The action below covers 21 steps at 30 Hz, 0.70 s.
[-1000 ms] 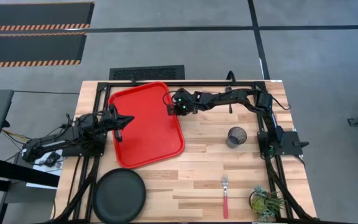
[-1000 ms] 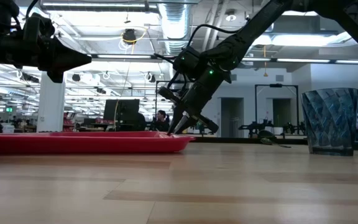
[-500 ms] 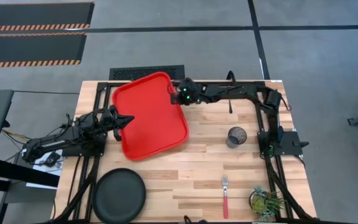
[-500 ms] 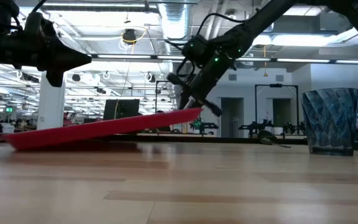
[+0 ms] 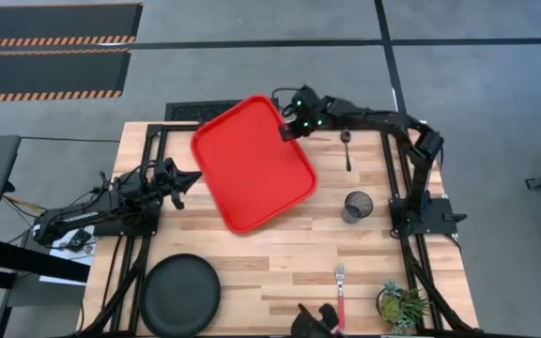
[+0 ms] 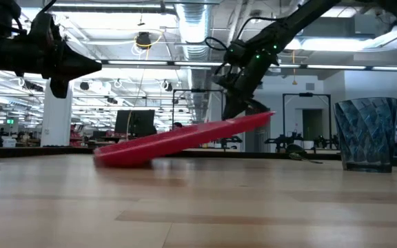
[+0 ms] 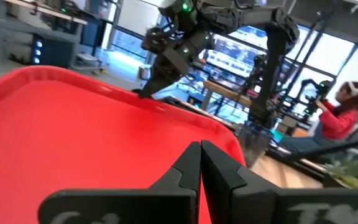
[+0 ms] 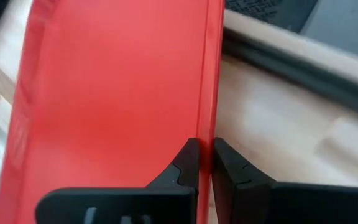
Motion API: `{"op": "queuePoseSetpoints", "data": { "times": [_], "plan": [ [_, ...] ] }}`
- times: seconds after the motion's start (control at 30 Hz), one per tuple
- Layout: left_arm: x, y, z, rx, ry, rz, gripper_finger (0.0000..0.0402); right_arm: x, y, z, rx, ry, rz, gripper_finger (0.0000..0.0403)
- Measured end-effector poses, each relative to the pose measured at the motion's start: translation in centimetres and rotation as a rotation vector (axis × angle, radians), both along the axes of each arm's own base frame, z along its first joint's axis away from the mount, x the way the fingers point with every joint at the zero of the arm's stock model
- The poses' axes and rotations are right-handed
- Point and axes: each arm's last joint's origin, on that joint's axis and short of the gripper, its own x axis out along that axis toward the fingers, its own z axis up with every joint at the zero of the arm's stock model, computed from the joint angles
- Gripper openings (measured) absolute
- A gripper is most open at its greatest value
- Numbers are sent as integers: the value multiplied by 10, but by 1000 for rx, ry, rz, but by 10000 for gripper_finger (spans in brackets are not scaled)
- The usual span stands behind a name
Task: Pick and place plate/cup/fork/spoon on tray
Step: Prepare the red tray in the middle of the table
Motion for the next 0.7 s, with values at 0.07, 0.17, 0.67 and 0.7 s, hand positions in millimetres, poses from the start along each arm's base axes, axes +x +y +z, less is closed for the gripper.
{"op": "queuePoseSetpoints", "data": {
  "times": [0.07,0.17,0.67,0.7],
  "plan": [
    [0,0,0,0,0,6,0,-2,-7,5,-46,18,53,32],
    [0,0,0,1,0,6,0,-6,-16,4,-39,57,125,32],
    [0,1,0,3,-3,28,0,31,-12,-46,-129,269,747,5],
    [0,1,0,1,-3,29,0,33,-11,-47,-136,271,765,4]
  ]
}}
